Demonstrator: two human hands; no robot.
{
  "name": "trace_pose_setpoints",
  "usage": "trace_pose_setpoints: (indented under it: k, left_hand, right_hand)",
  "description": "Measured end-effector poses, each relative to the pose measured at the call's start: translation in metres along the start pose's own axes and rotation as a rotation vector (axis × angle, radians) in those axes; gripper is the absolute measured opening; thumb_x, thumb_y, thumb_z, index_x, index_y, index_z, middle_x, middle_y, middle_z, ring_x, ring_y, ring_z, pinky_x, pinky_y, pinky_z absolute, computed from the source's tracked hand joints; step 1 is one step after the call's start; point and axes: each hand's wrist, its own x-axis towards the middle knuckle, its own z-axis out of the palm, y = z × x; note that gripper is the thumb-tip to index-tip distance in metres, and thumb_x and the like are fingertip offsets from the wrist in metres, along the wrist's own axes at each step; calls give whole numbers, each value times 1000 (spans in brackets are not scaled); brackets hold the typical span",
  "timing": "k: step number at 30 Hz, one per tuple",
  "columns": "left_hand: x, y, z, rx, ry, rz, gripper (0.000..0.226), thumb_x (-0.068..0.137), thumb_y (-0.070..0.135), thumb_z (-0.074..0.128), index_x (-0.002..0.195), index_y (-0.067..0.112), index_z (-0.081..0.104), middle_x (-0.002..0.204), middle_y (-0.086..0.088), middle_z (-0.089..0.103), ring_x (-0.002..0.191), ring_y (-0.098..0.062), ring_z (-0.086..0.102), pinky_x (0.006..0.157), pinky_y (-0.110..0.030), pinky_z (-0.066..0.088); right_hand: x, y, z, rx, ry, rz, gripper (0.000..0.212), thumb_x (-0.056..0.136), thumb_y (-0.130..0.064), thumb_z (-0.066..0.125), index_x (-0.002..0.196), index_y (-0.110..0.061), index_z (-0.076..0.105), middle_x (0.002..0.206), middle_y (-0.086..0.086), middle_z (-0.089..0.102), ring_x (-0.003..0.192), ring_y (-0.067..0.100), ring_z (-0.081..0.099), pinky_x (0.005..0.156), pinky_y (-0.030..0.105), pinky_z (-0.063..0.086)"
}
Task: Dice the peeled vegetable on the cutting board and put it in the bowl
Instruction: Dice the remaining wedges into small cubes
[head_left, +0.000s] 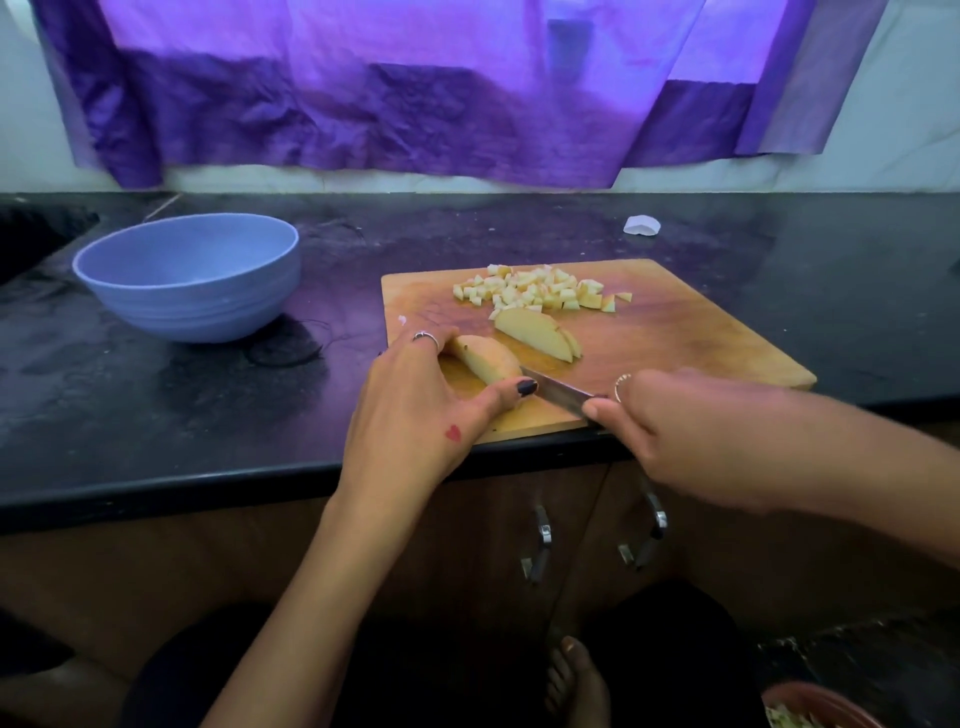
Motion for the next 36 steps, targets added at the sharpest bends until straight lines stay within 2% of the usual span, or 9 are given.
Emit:
trace_pose_setpoints:
  k: [3, 5, 7, 9, 14, 17, 24, 29, 36]
  left_hand:
    - [-1, 1, -3, -10, -7, 4, 77, 63, 67, 68, 126, 25, 55, 120, 6, 58, 110, -15, 52, 77, -24, 37]
    - [-3, 2, -4, -14, -15, 7, 76, 62, 67, 68, 125, 25, 56, 118, 6, 58, 110, -15, 52, 77, -24, 36]
    - [-3, 2, -5, -8, -16, 9, 75, 62, 67, 68, 123, 25, 56, 120, 5, 57, 111, -16, 52, 80, -27, 39]
    - [-3, 1, -3, -11, -18, 11, 75, 61, 69, 66, 121, 26, 56, 125, 4, 56, 115, -17, 51, 87, -32, 43]
    - [-4, -1, -4, -10, -69, 33, 82, 61, 75, 54, 130, 32, 49, 134, 7, 51, 127, -19, 42, 103, -43, 39]
    - [-6, -4, -2, 18, -31, 66, 79, 68, 73, 52, 135, 31, 47, 139, 11, 48, 132, -19, 37, 108, -44, 33]
    - [-8, -6, 1, 23, 7, 58, 82, 67, 77, 50, 135, 33, 46, 133, 13, 53, 125, -18, 42, 108, -44, 34]
    - [-7, -6, 1, 10, 19, 73, 81, 68, 73, 53, 134, 27, 49, 132, 10, 54, 122, -16, 44, 112, -40, 27]
    - [-5, -6, 0, -8, 9, 75, 82, 67, 74, 53, 133, 28, 50, 132, 11, 55, 122, -15, 45, 111, -38, 27]
  right_hand:
    - [5, -7, 6, -78, 71, 5, 32, 102, -39, 29, 94, -15, 49, 73, -1, 41, 58, 10, 39, 53, 25, 36]
    - [9, -10, 9, -124, 148, 7, 31, 102, -39, 27, 114, -19, 48, 73, -3, 39, 58, 10, 37, 61, 30, 39]
    - [13, -9, 11, -128, 184, 37, 31, 103, -38, 26, 121, -19, 44, 73, -3, 38, 58, 10, 35, 62, 31, 38]
    - [14, -3, 7, -57, 154, 75, 29, 103, -38, 28, 116, -18, 45, 73, -1, 39, 58, 11, 35, 60, 30, 36]
    - [6, 0, -10, 246, 123, 16, 38, 102, -39, 25, 75, -18, 41, 68, -1, 45, 55, 10, 41, 45, 22, 28]
    - [3, -8, -16, 325, 84, -23, 39, 102, -41, 25, 74, -19, 39, 64, -1, 44, 50, 10, 39, 42, 19, 30]
    - [5, -17, -14, 344, 43, 6, 41, 101, -43, 25, 76, -16, 44, 64, 1, 45, 49, 11, 41, 43, 21, 30]
    - [8, -22, -18, 296, 85, 9, 42, 102, -41, 27, 76, -15, 47, 60, 1, 43, 45, 11, 38, 31, 14, 27]
    - [7, -25, -24, 279, 52, 15, 38, 102, -40, 29, 81, -14, 48, 60, 2, 42, 45, 11, 36, 24, 11, 23]
